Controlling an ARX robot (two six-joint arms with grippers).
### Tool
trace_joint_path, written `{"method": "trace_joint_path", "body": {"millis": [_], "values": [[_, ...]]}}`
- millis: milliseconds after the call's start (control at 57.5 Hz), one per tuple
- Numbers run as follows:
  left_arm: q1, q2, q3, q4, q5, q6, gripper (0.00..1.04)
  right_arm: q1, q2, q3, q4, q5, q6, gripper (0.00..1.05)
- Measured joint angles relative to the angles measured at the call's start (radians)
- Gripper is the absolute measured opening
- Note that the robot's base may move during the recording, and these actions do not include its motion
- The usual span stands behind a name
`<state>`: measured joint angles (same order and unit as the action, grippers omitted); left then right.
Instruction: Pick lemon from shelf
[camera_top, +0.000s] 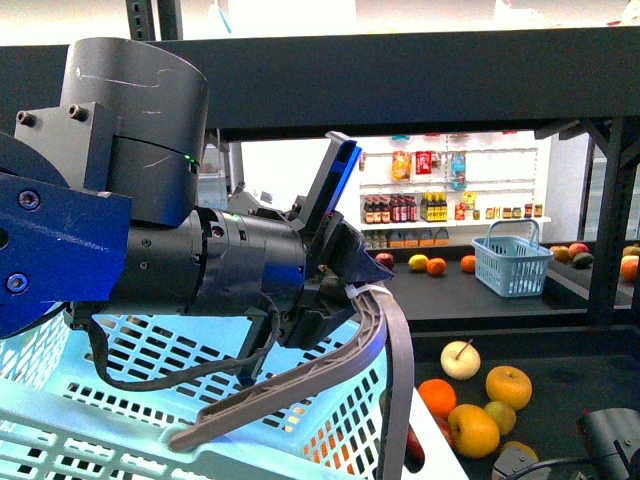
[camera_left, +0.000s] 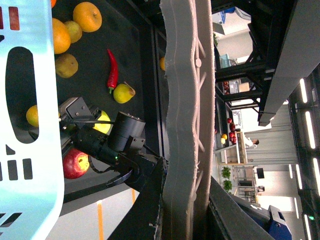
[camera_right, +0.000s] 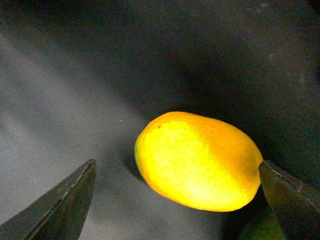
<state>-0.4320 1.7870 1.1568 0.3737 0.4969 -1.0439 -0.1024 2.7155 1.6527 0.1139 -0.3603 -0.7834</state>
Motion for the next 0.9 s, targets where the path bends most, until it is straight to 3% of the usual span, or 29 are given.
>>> {"method": "trace_joint_path", "body": {"millis": [782,904], "values": [[0.0,0.0,0.0,0.0,0.0,0.0,0.12,0.029,0.081,0.006,0.169,0.006,-0.028,0.97],[0.0,0.0,0.0,0.0,0.0,0.0,0.12,0.029,0.081,-0.008,0.166,0.007,-0.023,0.83]]}}
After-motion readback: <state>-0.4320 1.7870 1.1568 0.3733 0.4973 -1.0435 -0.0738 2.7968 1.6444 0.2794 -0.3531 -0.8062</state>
